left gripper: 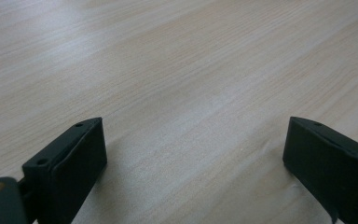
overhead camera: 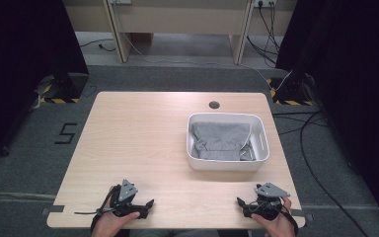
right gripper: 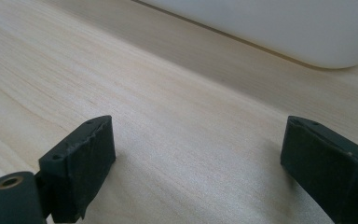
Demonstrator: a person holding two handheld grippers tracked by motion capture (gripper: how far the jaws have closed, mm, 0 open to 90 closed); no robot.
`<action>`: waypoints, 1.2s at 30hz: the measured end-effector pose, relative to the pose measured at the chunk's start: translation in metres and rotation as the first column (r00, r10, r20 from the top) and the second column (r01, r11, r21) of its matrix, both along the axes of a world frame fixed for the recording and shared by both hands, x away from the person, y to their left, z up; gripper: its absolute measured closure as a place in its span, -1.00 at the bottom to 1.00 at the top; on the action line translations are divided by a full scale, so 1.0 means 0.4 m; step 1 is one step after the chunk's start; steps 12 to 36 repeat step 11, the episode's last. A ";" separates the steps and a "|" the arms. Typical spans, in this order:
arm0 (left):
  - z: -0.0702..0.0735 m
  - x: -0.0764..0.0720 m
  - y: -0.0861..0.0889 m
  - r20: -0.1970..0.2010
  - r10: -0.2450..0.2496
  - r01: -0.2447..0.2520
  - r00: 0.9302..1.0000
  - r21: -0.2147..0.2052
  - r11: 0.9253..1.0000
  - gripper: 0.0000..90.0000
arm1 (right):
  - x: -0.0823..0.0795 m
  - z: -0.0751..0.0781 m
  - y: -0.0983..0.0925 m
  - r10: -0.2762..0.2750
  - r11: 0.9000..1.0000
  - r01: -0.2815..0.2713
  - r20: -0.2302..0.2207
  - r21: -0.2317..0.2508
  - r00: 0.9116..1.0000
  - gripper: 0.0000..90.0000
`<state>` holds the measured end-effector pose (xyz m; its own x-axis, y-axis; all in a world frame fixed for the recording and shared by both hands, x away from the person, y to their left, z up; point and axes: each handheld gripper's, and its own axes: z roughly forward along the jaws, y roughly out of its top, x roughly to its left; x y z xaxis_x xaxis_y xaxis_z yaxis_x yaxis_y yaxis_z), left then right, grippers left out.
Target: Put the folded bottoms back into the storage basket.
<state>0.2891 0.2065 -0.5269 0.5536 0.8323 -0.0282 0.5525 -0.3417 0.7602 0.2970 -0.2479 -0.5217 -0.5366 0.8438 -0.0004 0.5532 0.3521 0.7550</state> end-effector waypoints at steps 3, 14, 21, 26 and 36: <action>0.000 0.000 -0.001 0.000 0.002 -0.002 1.000 0.000 1.000 -0.89 | 0.000 0.000 0.000 -0.002 1.000 0.002 -0.001 0.001 1.000 -0.76; 0.000 0.000 0.000 0.000 0.002 -0.002 1.000 0.001 1.000 -0.89 | 0.000 0.000 0.000 -0.002 1.000 0.002 0.001 -0.001 1.000 -0.76; 0.000 0.000 0.000 0.000 0.002 -0.002 1.000 0.001 1.000 -0.89 | 0.000 0.000 0.000 -0.002 1.000 0.002 0.001 -0.001 1.000 -0.76; 0.000 0.000 0.000 0.000 0.002 -0.002 1.000 0.001 1.000 -0.89 | 0.000 0.000 0.000 -0.002 1.000 0.002 0.001 -0.001 1.000 -0.76; 0.000 0.000 0.000 0.000 0.002 -0.002 1.000 0.001 1.000 -0.89 | 0.000 0.000 0.000 -0.002 1.000 0.002 0.001 -0.001 1.000 -0.76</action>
